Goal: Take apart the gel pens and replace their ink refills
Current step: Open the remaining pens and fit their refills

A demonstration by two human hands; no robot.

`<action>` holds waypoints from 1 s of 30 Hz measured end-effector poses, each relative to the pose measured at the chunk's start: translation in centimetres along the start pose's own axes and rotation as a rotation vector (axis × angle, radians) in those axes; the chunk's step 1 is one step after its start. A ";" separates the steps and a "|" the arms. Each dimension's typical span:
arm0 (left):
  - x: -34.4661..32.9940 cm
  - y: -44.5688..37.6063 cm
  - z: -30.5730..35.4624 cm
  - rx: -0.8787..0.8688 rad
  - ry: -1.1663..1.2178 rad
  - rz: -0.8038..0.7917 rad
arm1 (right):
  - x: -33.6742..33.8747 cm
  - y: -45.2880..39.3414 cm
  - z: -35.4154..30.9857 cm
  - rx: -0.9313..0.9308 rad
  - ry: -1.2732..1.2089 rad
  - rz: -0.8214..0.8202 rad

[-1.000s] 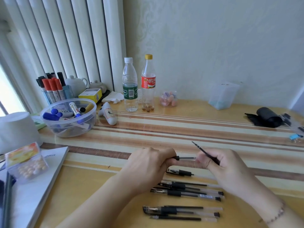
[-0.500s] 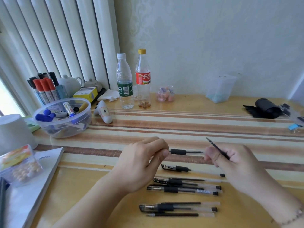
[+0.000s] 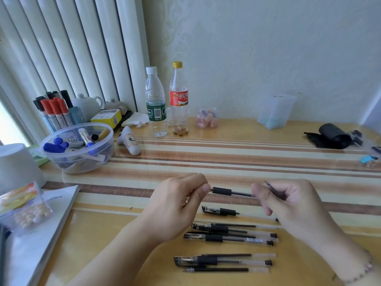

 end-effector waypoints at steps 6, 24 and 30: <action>-0.2 0.1 -0.2 0.053 0.119 0.026 | 0.4 0.0 0.4 -0.061 -0.002 0.019; 1.9 0.2 -1.7 0.286 0.337 0.318 | 2.1 0.0 0.7 -0.063 0.210 -0.046; 2.2 0.1 -2.7 0.336 0.319 0.375 | 4.6 0.3 2.3 -0.170 0.340 0.008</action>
Point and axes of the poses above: each hand's wrist, its own y-axis away from the middle knuckle, its own x-axis out of the back of the hand, z = x × y, the point moved 3 cm from there along -y, towards the middle knuckle, and after that the axes turned 14 degrees about -z, right-handed, at the moved point
